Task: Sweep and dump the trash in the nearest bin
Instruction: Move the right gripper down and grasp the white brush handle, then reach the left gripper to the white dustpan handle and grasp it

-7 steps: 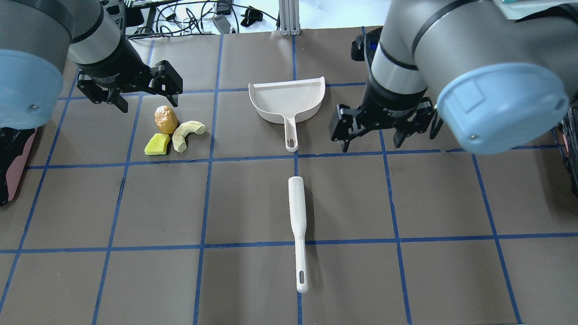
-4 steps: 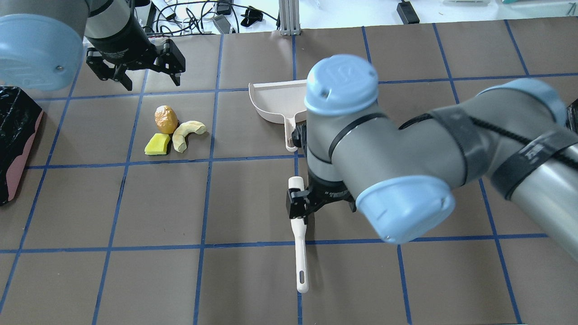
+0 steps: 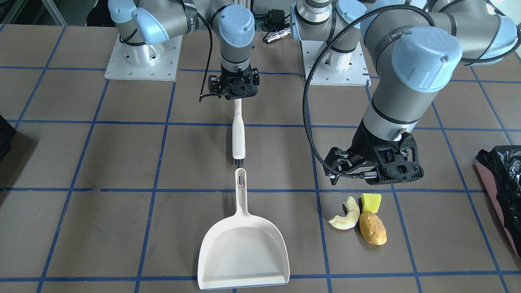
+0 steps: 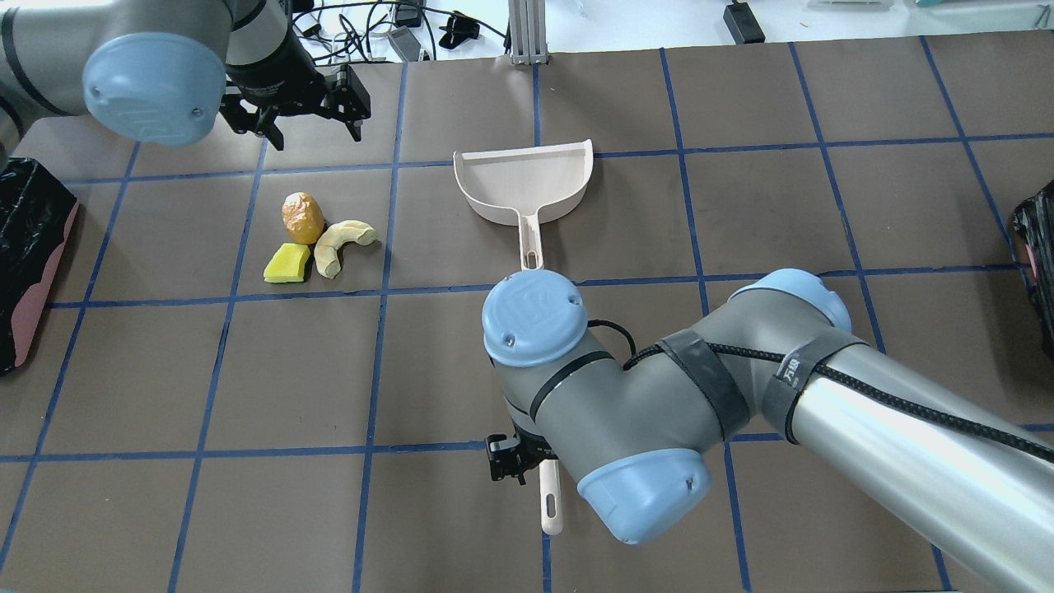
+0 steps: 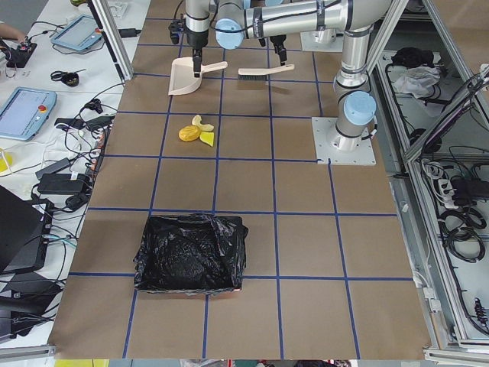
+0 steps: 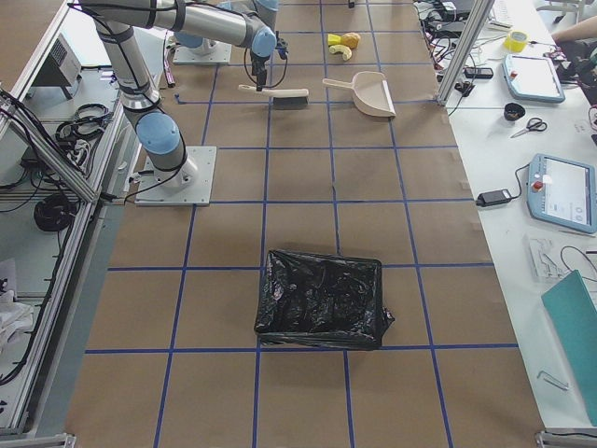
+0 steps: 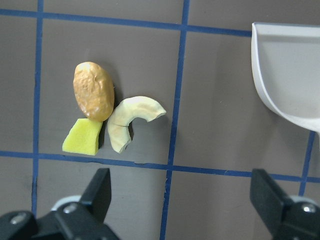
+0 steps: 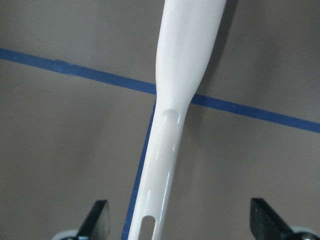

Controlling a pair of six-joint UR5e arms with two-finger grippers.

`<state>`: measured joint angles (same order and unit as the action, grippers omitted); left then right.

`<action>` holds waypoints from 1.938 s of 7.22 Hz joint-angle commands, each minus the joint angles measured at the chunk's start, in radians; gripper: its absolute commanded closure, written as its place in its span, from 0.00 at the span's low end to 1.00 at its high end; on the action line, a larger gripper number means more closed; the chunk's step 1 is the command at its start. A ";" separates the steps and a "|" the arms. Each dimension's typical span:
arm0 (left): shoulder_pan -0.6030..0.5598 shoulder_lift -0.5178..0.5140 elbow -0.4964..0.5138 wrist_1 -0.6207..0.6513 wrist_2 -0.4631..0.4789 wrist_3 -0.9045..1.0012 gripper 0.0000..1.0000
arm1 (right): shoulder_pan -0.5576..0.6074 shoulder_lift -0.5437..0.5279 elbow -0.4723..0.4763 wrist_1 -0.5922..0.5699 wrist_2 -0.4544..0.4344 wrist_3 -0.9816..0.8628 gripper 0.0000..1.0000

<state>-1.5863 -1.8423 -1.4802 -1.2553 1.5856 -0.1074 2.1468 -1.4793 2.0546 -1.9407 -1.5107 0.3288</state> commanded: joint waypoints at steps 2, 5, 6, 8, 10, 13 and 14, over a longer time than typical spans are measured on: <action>-0.145 -0.086 0.009 0.077 -0.001 -0.127 0.00 | 0.004 0.054 0.025 -0.020 0.053 0.056 0.13; -0.205 -0.144 0.003 0.085 -0.024 -0.208 0.00 | 0.002 0.059 0.022 -0.020 0.079 0.088 0.29; -0.213 -0.167 0.003 0.138 -0.059 -0.245 0.00 | 0.002 0.059 0.021 -0.018 0.092 0.090 0.39; -0.225 -0.213 0.009 0.194 -0.101 -0.251 0.00 | -0.002 0.059 0.019 -0.020 0.107 0.090 0.73; -0.260 -0.267 0.011 0.197 -0.101 -0.261 0.00 | -0.004 0.056 0.019 -0.017 0.106 0.091 1.00; -0.284 -0.288 0.012 0.197 -0.104 -0.285 0.00 | -0.005 0.025 0.019 -0.006 0.092 0.159 1.00; -0.287 -0.299 0.008 0.195 -0.105 -0.285 0.00 | -0.004 0.013 0.022 -0.004 0.092 0.195 1.00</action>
<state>-1.8683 -2.1308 -1.4689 -1.0584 1.4818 -0.3911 2.1417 -1.4504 2.0742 -1.9484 -1.4158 0.4816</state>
